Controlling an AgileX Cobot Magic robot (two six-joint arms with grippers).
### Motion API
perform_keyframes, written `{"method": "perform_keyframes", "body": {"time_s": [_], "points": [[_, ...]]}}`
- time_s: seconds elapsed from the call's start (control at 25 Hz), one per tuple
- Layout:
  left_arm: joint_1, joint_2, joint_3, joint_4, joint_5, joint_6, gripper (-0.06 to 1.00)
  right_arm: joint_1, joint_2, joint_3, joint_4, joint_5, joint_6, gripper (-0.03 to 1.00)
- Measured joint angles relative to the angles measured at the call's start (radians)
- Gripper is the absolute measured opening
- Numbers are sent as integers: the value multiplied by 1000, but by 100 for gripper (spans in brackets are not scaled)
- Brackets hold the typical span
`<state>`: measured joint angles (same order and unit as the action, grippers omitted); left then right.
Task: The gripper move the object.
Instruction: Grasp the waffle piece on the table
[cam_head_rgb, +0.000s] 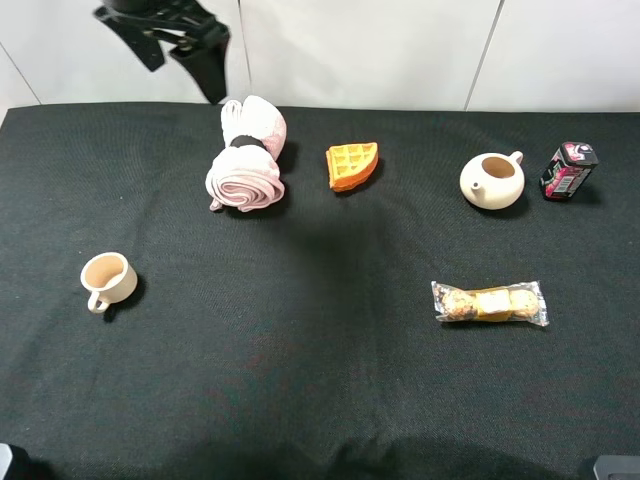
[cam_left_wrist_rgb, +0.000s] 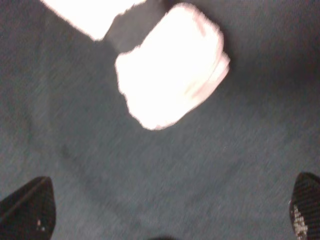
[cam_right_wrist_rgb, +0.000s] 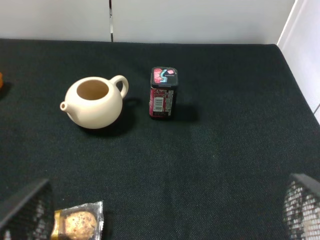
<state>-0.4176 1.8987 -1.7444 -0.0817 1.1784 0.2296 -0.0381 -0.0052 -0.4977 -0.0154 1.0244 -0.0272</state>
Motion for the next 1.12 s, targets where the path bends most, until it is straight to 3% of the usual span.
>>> {"method": "perform_keyframes", "body": {"time_s": [0.64, 1.12], "points": [[-104, 297, -302, -18, 0, 39, 99, 0, 0, 0, 0, 0, 0, 69], [-145, 460, -440, -39, -3, 50, 99, 0, 0, 0, 0, 0, 0, 69]]}}
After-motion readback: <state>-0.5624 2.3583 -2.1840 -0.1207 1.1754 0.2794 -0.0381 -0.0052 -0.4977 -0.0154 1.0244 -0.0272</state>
